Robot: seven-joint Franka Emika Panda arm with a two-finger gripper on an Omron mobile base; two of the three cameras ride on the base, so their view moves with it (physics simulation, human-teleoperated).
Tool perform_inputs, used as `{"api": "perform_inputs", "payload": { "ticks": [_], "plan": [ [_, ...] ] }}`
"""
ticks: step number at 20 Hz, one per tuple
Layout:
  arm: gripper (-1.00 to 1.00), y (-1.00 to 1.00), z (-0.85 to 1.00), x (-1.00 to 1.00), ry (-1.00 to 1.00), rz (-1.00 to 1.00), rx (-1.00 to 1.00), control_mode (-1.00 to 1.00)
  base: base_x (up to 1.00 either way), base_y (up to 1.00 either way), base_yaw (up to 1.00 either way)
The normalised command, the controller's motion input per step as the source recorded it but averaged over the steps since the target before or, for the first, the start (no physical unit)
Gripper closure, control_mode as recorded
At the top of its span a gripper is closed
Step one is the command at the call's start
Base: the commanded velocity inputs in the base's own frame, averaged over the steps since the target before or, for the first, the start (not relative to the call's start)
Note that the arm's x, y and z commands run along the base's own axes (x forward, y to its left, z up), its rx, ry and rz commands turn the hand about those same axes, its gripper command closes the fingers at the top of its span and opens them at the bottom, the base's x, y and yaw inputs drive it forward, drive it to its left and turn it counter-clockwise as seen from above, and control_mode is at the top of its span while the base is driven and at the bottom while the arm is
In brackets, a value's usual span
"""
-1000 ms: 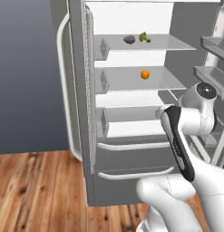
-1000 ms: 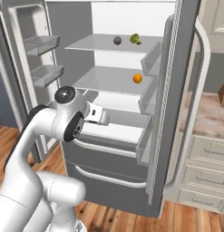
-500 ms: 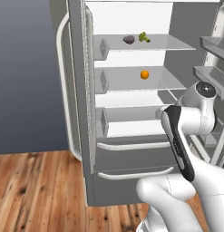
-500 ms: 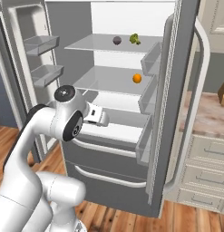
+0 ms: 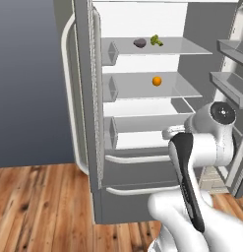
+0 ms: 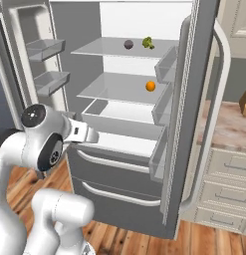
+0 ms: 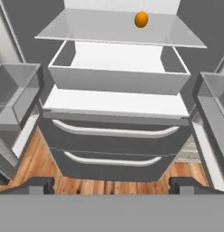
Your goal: Place the eggplant in the correct fridge rack based on whether it is a fruit or vegetable. Finally, close the fridge door.
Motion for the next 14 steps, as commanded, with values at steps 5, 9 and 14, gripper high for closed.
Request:
{"api": "perform_inputs", "payload": {
  "ticks": [5, 9, 14],
  "plan": [
    [-1.00, 1.00, 0.00, -0.57, -0.17, -0.04, -0.03, -1.00, 0.00, 0.00, 0.00],
    [-1.00, 1.00, 0.00, -0.49, -0.21, -0.07, -0.07, -1.00, 0.00, 0.00, 0.00],
    [-1.00, 1.00, 0.00, -0.44, -0.33, -0.07, -0.15, -1.00, 0.00, 0.00, 0.00]
  ]
}}
